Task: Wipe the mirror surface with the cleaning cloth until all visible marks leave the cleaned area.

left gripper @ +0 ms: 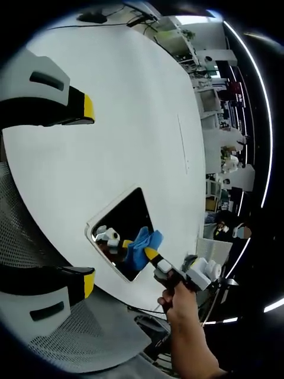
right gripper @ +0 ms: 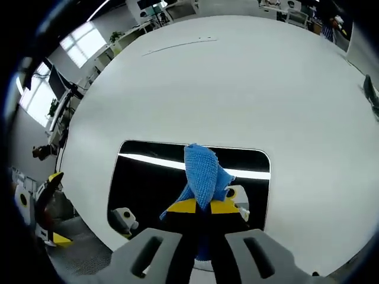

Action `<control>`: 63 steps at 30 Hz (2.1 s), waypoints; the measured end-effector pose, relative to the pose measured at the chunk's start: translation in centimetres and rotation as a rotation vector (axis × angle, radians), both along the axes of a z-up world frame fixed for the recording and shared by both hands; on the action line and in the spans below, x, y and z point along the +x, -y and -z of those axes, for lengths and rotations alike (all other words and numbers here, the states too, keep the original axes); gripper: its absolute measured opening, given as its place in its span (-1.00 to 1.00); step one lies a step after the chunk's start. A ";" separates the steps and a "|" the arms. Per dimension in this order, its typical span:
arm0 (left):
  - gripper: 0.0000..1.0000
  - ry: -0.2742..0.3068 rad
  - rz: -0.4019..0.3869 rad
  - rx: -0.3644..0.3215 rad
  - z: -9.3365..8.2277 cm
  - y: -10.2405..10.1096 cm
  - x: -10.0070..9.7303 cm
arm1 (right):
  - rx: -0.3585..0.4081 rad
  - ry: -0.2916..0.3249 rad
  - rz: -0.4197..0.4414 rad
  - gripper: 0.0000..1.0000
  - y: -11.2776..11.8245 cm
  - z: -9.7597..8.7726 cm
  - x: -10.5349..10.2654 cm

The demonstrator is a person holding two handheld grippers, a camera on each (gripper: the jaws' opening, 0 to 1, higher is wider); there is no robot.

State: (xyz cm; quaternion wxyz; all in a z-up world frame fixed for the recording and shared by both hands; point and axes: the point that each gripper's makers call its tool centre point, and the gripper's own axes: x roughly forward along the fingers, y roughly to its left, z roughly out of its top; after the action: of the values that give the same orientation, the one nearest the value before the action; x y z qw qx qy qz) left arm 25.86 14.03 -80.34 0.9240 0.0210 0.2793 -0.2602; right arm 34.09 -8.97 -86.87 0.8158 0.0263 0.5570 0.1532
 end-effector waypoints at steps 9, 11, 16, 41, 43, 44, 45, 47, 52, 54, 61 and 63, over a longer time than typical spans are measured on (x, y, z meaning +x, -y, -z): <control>0.98 0.006 0.005 0.002 -0.1 0.0 0.0 | 0.015 -0.005 0.018 -1.00 0.1 0.1 -2.2; 0.98 0.008 0.004 0.001 -0.1 0.0 -0.1 | 0.013 0.000 0.017 -1.00 0.1 0.2 -2.6; 0.98 0.011 -0.002 -0.004 -0.1 -0.2 0.0 | 0.021 0.002 0.023 -1.00 0.2 0.2 -3.8; 0.98 0.014 0.001 -0.002 -0.2 -0.2 -0.1 | 0.073 -0.029 0.016 -1.00 0.5 -0.2 -8.0; 0.98 0.013 0.000 0.000 -0.2 -0.2 -0.1 | 0.076 -0.030 0.014 -1.00 0.5 -0.2 -8.0; 0.98 0.013 0.000 0.001 -0.2 -0.2 -0.1 | 0.076 -0.032 0.013 -1.00 0.4 -0.2 -8.0; 0.98 0.015 -0.001 0.002 -0.2 -0.2 -0.1 | 0.077 -0.033 0.011 -1.00 0.4 -0.2 -8.0; 0.98 0.014 -0.008 -0.001 -0.2 -0.2 0.0 | 0.081 -0.035 0.006 -1.00 0.5 -0.1 -7.9; 0.98 0.013 -0.006 0.004 -0.2 -0.2 0.0 | 0.087 -0.039 -0.002 -1.00 0.5 -0.2 -7.8; 0.98 0.008 -0.006 0.005 -0.1 -0.2 0.0 | 0.090 -0.041 -0.004 -1.00 0.6 -0.1 -7.8; 0.98 0.009 -0.011 0.008 -0.1 -0.3 0.1 | 0.090 -0.041 -0.007 -1.00 1.1 -0.2 -7.7; 0.98 0.010 -0.015 0.008 -0.1 -0.3 0.2 | 0.090 -0.042 -0.003 -1.00 1.5 -0.1 -7.6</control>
State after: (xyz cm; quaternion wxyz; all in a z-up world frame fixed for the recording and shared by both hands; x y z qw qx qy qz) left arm 26.03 14.34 -80.26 0.9273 0.0240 0.2758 -0.2521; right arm 26.51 -10.50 -86.73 0.8019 0.0655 0.5664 0.1788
